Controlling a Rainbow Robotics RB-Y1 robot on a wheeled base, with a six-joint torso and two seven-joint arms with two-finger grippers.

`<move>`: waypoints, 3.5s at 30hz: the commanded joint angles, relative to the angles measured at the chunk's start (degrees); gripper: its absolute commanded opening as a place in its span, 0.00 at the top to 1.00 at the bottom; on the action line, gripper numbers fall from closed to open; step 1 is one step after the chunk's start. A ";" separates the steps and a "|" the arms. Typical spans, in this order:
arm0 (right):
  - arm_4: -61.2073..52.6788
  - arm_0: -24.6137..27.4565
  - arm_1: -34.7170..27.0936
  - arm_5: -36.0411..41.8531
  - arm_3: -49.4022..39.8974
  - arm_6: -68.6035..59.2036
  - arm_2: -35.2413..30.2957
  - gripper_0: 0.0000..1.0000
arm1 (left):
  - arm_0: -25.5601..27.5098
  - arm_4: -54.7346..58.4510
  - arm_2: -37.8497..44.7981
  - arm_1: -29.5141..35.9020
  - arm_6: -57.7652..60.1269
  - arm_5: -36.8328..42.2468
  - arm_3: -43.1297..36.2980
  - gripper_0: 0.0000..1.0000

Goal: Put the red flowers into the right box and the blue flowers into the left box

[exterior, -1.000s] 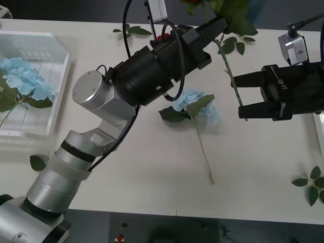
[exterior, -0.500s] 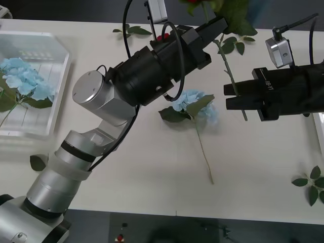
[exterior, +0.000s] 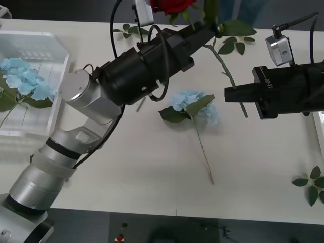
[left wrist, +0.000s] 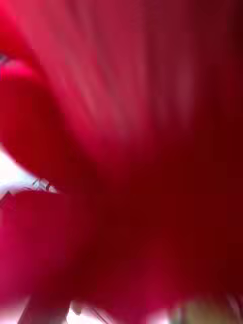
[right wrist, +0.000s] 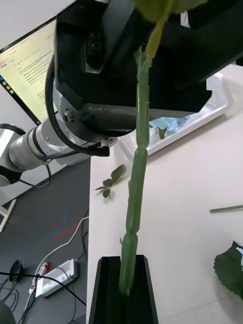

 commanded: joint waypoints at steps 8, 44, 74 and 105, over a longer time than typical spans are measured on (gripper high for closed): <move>-2.95 -2.40 -1.89 0.64 4.28 -2.89 -0.17 1.00 | 8.61 6.35 0.28 17.46 -2.16 5.68 -0.90 0.32; 37.04 3.84 -32.47 -5.86 36.71 -42.52 -0.08 1.00 | -21.45 -78.90 8.72 5.16 55.02 27.48 27.58 0.32; 12.16 8.15 -21.22 -10.08 33.28 -25.91 -5.45 0.00 | -15.65 -115.29 -4.56 -4.42 76.11 24.31 27.58 0.32; 70.44 -0.82 2.86 3.81 -18.31 -86.47 -0.61 0.00 | -11.43 -117.58 -3.68 -3.02 74.97 20.80 27.67 0.20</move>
